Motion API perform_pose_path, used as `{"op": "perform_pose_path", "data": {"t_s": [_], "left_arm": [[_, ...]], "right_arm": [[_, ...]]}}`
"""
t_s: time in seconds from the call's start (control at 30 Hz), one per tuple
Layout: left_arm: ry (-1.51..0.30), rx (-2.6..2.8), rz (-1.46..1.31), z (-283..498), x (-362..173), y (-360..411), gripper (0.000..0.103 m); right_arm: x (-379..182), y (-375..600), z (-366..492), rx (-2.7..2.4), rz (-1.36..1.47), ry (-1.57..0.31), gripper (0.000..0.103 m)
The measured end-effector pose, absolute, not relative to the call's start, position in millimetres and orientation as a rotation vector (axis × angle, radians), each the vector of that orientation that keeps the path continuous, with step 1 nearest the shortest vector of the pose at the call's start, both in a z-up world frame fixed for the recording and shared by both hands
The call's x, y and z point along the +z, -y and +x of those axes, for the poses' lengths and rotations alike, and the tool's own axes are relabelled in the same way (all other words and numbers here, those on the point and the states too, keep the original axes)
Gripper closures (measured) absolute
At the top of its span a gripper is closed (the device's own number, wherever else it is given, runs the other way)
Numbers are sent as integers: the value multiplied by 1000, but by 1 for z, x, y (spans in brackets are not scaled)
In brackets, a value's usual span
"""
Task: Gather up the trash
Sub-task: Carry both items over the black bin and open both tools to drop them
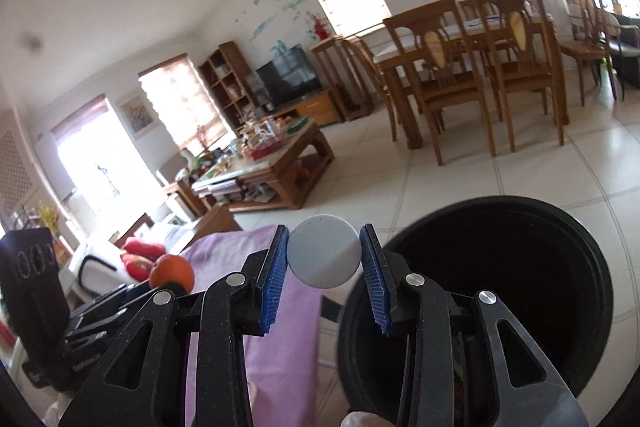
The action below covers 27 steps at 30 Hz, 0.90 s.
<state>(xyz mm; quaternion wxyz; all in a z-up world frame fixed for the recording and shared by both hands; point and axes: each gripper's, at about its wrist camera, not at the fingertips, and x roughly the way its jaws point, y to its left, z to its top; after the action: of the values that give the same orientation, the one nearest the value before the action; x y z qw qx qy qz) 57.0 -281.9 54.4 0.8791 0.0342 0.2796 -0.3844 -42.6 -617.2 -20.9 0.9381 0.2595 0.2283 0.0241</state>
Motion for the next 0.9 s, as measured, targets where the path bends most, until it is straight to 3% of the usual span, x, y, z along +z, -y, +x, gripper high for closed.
{"op": "perform_pose_path", "data": {"t_s": [0.37, 0.9], "left_arm": [[-657, -896, 172, 41, 14, 371, 67], [-707, -901, 236, 36, -4, 395, 66]], "right_arm": [[-85, 700, -87, -61, 650, -490, 66], [-111, 705, -76, -56, 688, -529, 66]]}}
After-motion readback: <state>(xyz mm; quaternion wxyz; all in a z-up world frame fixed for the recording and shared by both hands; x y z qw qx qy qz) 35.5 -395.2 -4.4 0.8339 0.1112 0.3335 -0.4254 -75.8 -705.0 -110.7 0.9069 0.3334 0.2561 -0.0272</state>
